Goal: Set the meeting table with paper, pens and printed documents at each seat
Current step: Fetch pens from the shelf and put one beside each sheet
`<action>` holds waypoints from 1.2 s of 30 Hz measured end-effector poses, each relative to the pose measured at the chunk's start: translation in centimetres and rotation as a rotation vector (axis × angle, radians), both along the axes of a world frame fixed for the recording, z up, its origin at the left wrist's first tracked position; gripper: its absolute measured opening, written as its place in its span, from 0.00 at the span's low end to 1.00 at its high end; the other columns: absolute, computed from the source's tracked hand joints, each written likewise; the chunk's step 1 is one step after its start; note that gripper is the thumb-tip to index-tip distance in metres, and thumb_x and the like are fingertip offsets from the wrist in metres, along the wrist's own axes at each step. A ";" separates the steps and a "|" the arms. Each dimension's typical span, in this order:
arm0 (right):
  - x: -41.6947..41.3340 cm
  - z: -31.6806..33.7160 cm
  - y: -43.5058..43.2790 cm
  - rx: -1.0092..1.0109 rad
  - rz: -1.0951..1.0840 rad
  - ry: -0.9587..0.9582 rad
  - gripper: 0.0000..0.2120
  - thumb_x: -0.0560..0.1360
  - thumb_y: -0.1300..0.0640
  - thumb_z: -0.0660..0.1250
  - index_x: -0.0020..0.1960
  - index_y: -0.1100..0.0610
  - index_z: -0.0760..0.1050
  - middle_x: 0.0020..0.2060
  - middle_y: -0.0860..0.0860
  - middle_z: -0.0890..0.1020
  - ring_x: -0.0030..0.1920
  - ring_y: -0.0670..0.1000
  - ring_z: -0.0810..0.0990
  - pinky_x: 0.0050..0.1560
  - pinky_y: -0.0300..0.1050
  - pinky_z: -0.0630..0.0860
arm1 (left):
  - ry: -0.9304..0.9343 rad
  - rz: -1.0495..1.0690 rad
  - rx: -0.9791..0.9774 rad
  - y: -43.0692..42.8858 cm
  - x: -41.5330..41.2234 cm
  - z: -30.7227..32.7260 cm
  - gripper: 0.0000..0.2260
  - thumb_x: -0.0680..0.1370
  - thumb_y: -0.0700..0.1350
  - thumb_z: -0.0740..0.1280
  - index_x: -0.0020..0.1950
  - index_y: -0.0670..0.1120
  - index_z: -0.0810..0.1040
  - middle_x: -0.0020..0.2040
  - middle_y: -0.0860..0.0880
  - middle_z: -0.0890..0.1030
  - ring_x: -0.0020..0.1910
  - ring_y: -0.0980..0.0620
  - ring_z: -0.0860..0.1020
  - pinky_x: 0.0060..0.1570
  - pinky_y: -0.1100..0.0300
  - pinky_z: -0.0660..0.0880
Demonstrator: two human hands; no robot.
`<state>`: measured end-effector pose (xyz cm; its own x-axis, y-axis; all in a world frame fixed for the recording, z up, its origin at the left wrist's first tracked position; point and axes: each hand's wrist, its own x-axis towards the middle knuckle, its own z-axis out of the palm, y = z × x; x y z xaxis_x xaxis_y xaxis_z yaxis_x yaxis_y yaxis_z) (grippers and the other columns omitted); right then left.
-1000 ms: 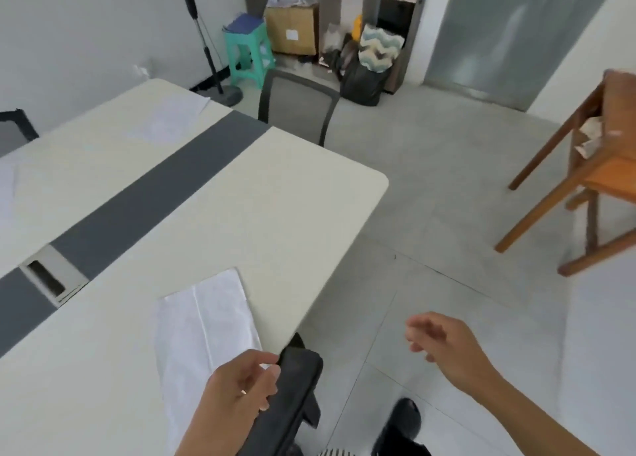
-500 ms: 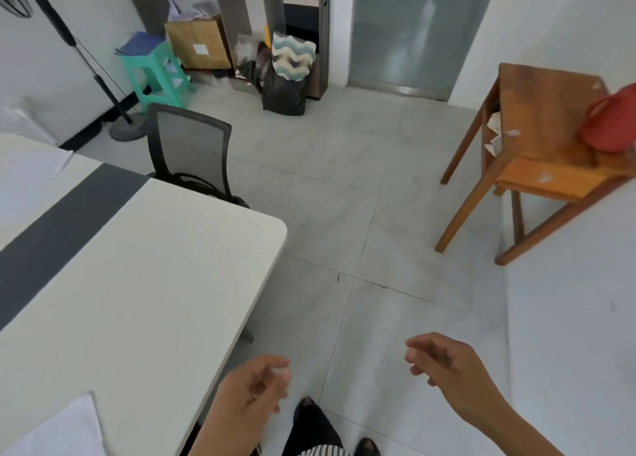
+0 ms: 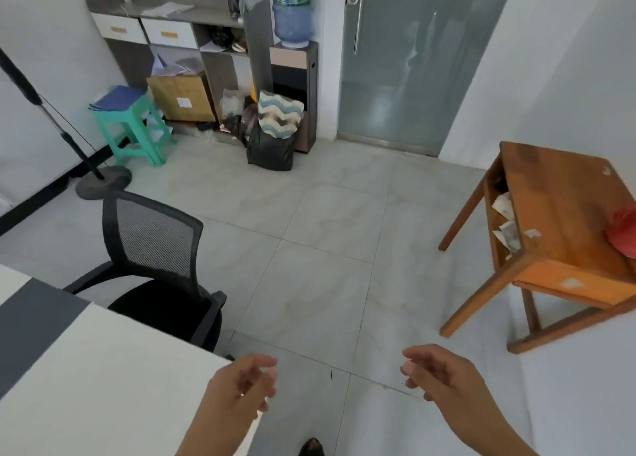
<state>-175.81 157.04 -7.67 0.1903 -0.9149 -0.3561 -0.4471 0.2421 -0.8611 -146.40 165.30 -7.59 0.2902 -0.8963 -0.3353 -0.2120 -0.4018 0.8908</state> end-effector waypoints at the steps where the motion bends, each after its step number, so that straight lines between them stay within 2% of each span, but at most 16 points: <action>1: 0.6 0.4 -1.9 -0.007 -0.011 -0.014 0.05 0.75 0.62 0.70 0.48 0.53 0.81 0.38 0.51 0.86 0.38 0.48 0.85 0.37 0.37 0.76 | -0.001 -0.010 -0.012 -2.4 0.7 0.6 0.05 0.77 0.38 0.68 0.47 0.46 0.81 0.32 0.45 0.83 0.28 0.52 0.78 0.30 0.59 0.73; 6: 3.3 -0.1 -10.8 0.035 -0.031 -0.034 0.05 0.75 0.62 0.70 0.49 0.53 0.81 0.39 0.51 0.87 0.39 0.49 0.86 0.39 0.42 0.79 | 0.043 0.023 -0.036 -11.7 3.7 1.8 0.04 0.77 0.37 0.67 0.47 0.44 0.81 0.32 0.43 0.82 0.28 0.51 0.77 0.29 0.58 0.72; 9: 4.8 -1.2 -17.6 0.052 -0.020 -0.033 0.06 0.75 0.63 0.70 0.47 0.54 0.81 0.38 0.51 0.87 0.39 0.50 0.86 0.40 0.47 0.79 | 0.034 0.070 0.022 -17.0 5.2 0.5 0.04 0.77 0.36 0.67 0.48 0.42 0.81 0.32 0.41 0.82 0.28 0.49 0.77 0.28 0.58 0.73; 13: 7.3 -2.2 -28.7 0.053 0.017 -0.049 0.06 0.74 0.63 0.70 0.47 0.54 0.81 0.37 0.50 0.87 0.38 0.49 0.85 0.39 0.44 0.79 | 0.046 0.157 0.070 -24.8 7.2 -0.5 0.04 0.77 0.36 0.67 0.48 0.41 0.81 0.30 0.43 0.81 0.28 0.49 0.77 0.28 0.58 0.73; 19: 14.5 -0.4 -45.2 0.014 0.238 -0.040 0.06 0.75 0.62 0.70 0.48 0.53 0.82 0.37 0.52 0.86 0.38 0.50 0.85 0.43 0.46 0.77 | 0.050 0.351 -0.004 -35.7 11.3 1.7 0.05 0.77 0.35 0.67 0.48 0.41 0.82 0.31 0.42 0.81 0.28 0.50 0.77 0.29 0.57 0.72; 24: 23.5 1.0 -55.5 -0.030 0.431 -0.051 0.06 0.75 0.60 0.70 0.48 0.51 0.81 0.39 0.51 0.86 0.40 0.48 0.85 0.43 0.41 0.76 | 0.071 0.498 0.034 -40.5 15.6 1.2 0.04 0.77 0.36 0.67 0.48 0.42 0.82 0.33 0.39 0.82 0.28 0.49 0.77 0.28 0.59 0.73; 30: 35.7 -1.3 -64.1 -0.007 0.520 -0.070 0.06 0.75 0.62 0.70 0.48 0.53 0.81 0.39 0.54 0.85 0.39 0.50 0.85 0.40 0.37 0.75 | 0.094 0.633 0.057 -48.1 25.9 -1.2 0.04 0.77 0.36 0.67 0.48 0.40 0.82 0.33 0.37 0.82 0.28 0.47 0.77 0.29 0.58 0.71; 36: 47.3 0.2 -72.7 0.022 0.443 -0.098 0.06 0.74 0.64 0.70 0.47 0.55 0.82 0.37 0.55 0.86 0.39 0.53 0.85 0.38 0.44 0.76 | 0.059 0.573 -0.008 -59.1 39.5 1.3 0.05 0.77 0.35 0.66 0.48 0.40 0.81 0.31 0.42 0.82 0.27 0.48 0.77 0.28 0.58 0.72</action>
<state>-128.46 84.34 -7.44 0.5959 -0.7297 -0.3353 -0.4280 0.0646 -0.9014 -106.87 106.16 -6.29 0.7108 -0.6043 -0.3599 0.0880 -0.4313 0.8979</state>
